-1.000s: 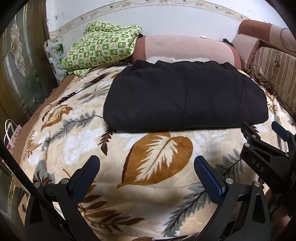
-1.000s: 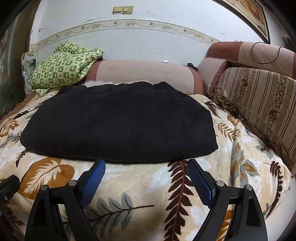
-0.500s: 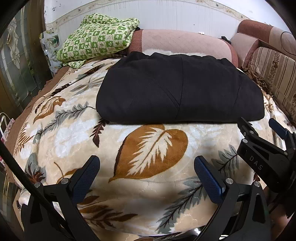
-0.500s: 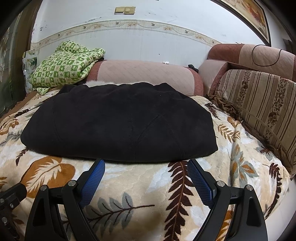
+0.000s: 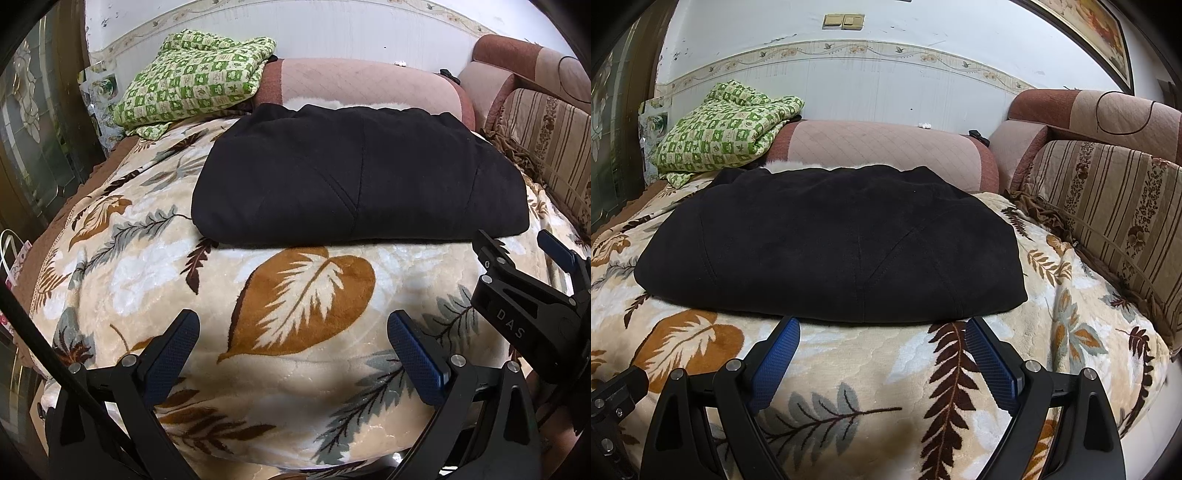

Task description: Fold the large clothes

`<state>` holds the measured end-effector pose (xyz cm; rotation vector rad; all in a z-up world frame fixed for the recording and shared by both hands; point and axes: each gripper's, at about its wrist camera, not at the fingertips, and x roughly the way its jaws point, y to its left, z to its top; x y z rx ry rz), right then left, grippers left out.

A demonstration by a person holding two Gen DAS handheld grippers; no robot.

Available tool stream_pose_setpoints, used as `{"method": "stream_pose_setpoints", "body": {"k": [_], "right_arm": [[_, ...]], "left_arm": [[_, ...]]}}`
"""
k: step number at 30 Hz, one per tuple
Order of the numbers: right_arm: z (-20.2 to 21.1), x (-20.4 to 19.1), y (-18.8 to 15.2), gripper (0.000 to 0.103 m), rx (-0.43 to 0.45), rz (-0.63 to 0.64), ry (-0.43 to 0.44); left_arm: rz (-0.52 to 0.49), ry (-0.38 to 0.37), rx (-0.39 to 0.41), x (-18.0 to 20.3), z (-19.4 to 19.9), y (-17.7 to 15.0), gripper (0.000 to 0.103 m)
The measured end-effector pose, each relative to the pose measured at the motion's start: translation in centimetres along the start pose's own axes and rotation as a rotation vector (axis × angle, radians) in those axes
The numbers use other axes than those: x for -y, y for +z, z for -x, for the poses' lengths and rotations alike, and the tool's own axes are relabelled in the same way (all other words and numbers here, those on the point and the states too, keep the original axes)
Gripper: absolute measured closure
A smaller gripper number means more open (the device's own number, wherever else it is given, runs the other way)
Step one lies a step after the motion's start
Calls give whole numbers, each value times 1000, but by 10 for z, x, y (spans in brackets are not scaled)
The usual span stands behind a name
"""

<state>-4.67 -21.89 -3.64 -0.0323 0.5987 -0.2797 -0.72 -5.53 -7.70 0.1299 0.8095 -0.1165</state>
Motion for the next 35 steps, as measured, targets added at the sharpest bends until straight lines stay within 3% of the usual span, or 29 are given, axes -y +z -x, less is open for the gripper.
{"method": "stream_pose_setpoints", "body": {"k": [35], "right_arm": [[4,-7,0,9,18,35,-3]], "left_arm": [[18,7,-32,-8,-9,-7,2]]}}
